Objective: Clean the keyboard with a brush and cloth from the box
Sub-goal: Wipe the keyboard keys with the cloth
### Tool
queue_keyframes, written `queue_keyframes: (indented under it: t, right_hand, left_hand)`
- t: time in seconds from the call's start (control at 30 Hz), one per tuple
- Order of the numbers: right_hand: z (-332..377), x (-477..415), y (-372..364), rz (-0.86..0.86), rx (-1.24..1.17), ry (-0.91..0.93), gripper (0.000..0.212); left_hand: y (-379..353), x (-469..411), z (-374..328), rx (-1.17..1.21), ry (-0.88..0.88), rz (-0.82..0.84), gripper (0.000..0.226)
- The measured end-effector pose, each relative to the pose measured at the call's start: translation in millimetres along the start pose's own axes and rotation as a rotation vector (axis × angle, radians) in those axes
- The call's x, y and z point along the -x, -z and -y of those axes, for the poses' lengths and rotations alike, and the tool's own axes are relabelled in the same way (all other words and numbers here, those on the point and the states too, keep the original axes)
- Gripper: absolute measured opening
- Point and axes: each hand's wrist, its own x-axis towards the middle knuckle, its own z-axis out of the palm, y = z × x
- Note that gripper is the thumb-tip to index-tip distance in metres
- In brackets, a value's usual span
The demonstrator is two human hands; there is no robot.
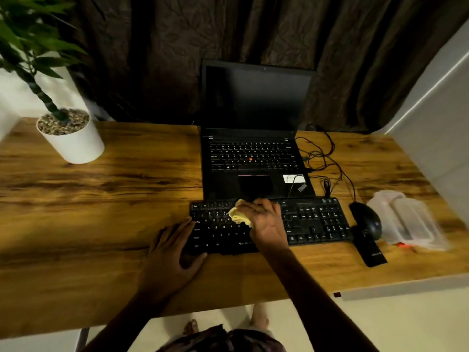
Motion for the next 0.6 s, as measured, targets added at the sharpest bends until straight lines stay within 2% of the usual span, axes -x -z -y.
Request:
queue_keyframes:
  t: [0.2,0.43,0.6]
  right_hand:
    - [-37,18,11,0.058,0.059,-0.226,0.073]
    - [-59,41,17,-0.115,0.083,-0.348,0.075]
    - [-55,66,10,-0.171,0.061,-0.379,0.079]
  left_hand:
    - [-1,0,4,0.003,0.016,0.026,0.086]
    - [2,2,-1,0.005,-0.003,0.001,0.084]
    - [2,4,-1,0.008,0.004,-0.009,0.084]
